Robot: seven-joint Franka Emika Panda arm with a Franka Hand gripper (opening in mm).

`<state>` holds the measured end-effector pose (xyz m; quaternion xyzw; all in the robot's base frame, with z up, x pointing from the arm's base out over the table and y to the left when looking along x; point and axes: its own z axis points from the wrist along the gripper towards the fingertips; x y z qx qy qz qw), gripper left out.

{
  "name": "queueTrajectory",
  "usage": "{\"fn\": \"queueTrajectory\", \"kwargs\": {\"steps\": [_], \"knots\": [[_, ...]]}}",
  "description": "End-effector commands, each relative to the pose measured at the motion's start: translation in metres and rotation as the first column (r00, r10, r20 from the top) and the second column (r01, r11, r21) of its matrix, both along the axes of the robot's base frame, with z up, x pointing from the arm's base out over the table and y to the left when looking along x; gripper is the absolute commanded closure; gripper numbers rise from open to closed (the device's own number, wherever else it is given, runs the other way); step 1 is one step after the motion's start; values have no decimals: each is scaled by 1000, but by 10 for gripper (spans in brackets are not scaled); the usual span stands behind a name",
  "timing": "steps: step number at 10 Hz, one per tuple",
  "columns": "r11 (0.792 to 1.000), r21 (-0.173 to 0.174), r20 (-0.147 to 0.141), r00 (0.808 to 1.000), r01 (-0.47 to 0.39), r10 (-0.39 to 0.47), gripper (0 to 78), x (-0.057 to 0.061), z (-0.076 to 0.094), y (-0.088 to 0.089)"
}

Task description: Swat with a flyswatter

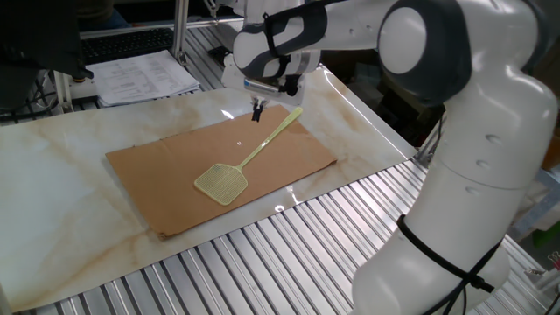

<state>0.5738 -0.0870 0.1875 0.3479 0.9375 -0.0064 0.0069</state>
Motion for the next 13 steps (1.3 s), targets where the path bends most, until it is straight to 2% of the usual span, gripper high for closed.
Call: {"fn": "queueTrajectory", "kwargs": {"steps": [1, 9, 13], "knots": [[999, -30, 7, 1000, 10, -10, 776, 11, -13, -22], [998, -52, 13, 999, 46, -46, 776, 18, -46, -63], [993, -74, 45, 995, 89, -85, 776, 21, -73, -70]]}}
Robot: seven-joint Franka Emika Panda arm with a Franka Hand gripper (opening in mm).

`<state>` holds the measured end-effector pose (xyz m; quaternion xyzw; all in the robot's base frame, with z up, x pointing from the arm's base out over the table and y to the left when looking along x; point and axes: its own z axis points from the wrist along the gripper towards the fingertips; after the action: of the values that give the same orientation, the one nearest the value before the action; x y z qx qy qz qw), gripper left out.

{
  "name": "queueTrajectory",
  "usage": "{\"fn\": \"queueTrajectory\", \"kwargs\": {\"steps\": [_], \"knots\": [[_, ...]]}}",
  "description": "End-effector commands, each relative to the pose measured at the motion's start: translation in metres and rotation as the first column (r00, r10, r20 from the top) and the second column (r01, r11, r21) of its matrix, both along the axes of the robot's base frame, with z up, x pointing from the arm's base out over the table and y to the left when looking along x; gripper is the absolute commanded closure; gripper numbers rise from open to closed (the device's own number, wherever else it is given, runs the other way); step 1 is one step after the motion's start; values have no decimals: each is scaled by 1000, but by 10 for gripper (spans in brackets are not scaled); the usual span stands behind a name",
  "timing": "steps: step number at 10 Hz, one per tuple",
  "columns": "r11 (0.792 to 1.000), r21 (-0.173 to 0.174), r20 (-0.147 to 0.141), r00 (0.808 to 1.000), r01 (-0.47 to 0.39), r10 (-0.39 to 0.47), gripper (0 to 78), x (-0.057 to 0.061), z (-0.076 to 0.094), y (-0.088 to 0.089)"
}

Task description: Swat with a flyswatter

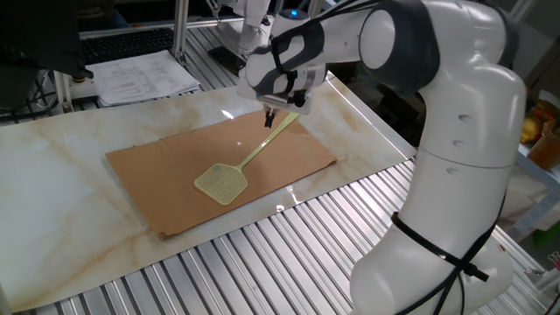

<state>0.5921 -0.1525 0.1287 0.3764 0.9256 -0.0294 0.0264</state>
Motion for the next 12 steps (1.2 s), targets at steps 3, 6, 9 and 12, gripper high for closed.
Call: {"fn": "queueTrajectory", "kwargs": {"steps": [3, 6, 9, 12], "knots": [[999, -27, 29, 999, 31, -30, 776, 4, -22, -8], [998, -26, 31, 998, 60, -60, 776, 5, -30, -9], [997, -20, 31, 997, 69, -68, 776, 5, -35, -10], [998, -19, 30, 998, 62, -61, 776, 5, -40, -11]]}}
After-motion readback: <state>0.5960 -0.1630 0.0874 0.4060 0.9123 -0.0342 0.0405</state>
